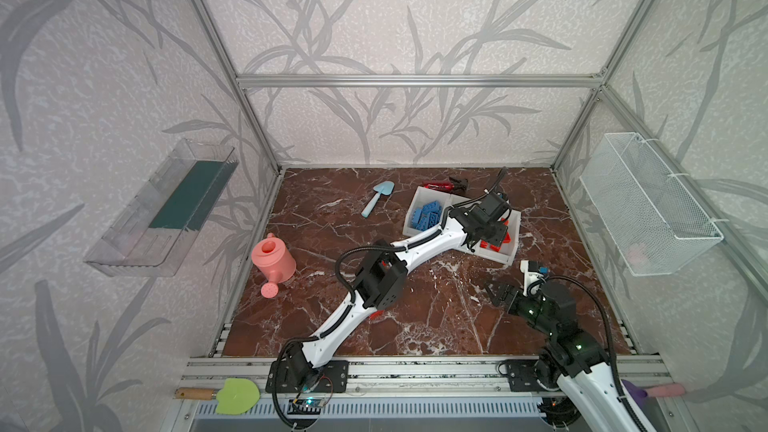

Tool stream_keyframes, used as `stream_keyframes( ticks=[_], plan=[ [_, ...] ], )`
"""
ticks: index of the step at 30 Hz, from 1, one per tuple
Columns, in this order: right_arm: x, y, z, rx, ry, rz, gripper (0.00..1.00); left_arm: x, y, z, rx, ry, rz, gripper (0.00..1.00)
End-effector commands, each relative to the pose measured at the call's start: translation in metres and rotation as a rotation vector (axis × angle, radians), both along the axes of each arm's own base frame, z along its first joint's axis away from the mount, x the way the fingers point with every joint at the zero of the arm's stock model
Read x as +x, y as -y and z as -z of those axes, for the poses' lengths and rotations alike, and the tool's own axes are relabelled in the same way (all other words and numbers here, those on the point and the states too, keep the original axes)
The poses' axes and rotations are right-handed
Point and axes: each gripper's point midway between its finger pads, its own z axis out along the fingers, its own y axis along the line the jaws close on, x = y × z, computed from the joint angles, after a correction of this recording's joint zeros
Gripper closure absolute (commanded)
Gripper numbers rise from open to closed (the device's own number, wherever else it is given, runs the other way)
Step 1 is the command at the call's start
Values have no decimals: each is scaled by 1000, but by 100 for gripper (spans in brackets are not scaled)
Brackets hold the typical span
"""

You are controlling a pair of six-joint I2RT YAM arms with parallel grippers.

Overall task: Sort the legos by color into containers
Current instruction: 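Carry the red brick with the left gripper into the red-brick compartment and release, then withdraw the left gripper while the right gripper reaches toward the small red brick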

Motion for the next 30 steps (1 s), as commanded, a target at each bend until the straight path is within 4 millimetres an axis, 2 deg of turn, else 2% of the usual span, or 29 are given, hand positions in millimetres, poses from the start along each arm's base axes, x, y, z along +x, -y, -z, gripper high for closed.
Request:
stream_keyframes(
  ticks=[1,4,7,12,15,21,24,27,30],
  plan=[
    [-3,-6,6,-4,-11,-35,8,0,-1,-5,5,-12,19,66],
    [-2,-11,4,-13,1,-57,1,2,-3,-7,7,-7,14,50],
    [-3,-13,3,-61,0,-70,1,3,-5,-15,-3,-6,9,39],
    [-10,-25,4,-149,3,-109,1,2,-14,-45,-31,28,-13,31],
    [-15,-39,7,-178,3,-142,1,1,-29,-74,-64,75,-43,28],
    [-23,-70,8,-291,8,-225,1,-10,-78,-135,-166,158,-129,24],
    [-26,-95,7,-382,28,-283,1,-24,-112,-162,-203,209,-177,24],
    [-33,-126,6,-470,45,-345,1,-39,-151,-179,-214,247,-250,24],
    [-35,-157,8,-529,48,-381,1,-50,-200,-188,-192,280,-376,25]
  ],
)
